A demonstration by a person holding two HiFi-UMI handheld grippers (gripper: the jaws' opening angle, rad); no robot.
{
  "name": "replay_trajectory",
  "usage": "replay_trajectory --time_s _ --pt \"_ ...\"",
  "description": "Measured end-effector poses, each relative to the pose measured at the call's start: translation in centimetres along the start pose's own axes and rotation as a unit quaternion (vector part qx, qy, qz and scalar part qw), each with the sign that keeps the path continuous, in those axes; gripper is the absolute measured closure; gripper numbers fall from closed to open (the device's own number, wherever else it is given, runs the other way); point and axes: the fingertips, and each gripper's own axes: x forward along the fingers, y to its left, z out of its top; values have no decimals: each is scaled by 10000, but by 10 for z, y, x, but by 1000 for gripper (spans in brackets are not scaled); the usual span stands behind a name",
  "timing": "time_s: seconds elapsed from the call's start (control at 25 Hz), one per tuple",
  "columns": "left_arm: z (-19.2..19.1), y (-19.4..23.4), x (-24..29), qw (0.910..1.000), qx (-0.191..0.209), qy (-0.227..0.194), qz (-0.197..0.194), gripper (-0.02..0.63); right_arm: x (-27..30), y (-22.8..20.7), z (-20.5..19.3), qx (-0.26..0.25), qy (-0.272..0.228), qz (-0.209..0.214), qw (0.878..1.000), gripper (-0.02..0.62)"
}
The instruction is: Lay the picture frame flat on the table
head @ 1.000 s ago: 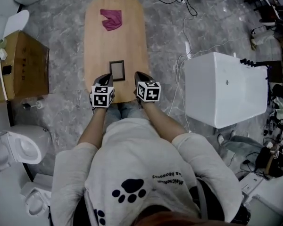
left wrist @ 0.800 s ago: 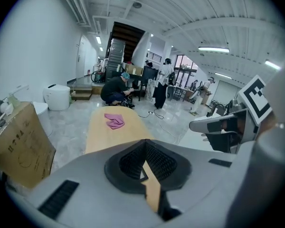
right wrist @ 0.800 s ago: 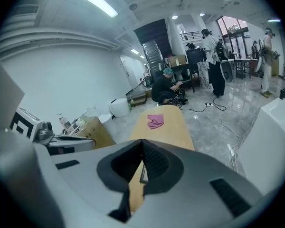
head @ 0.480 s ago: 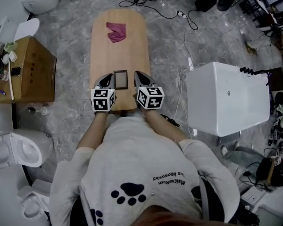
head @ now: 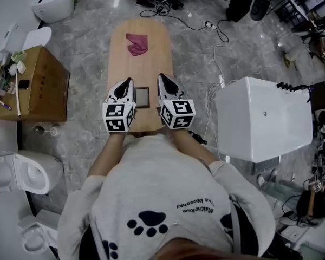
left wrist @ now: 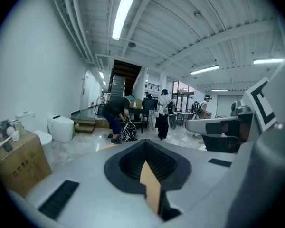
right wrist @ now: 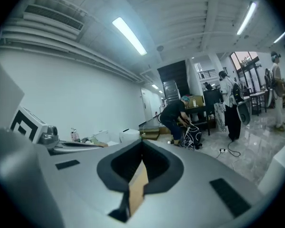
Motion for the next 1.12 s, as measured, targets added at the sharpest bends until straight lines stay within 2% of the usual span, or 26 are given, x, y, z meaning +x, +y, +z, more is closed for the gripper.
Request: replay_trajectory --time_s 0.28,0.52,0.8,1.12 --pt "65 -13 -18 9969 270 -724 169 597 -11 19 63 -756 -665 103 9949 584" --pt "100 -29 -32 9924 479 -1123 172 597 -23 19 76 -736 -867 82 9935 584" --pt "103 -42 -34 9919 374 -1207 76 597 -31 19 77 -696 -897 232 9933 586" --pt "100 -44 -29 9921 359 -1198 140 597 -34 12 74 -608 -895 308 9937 586"
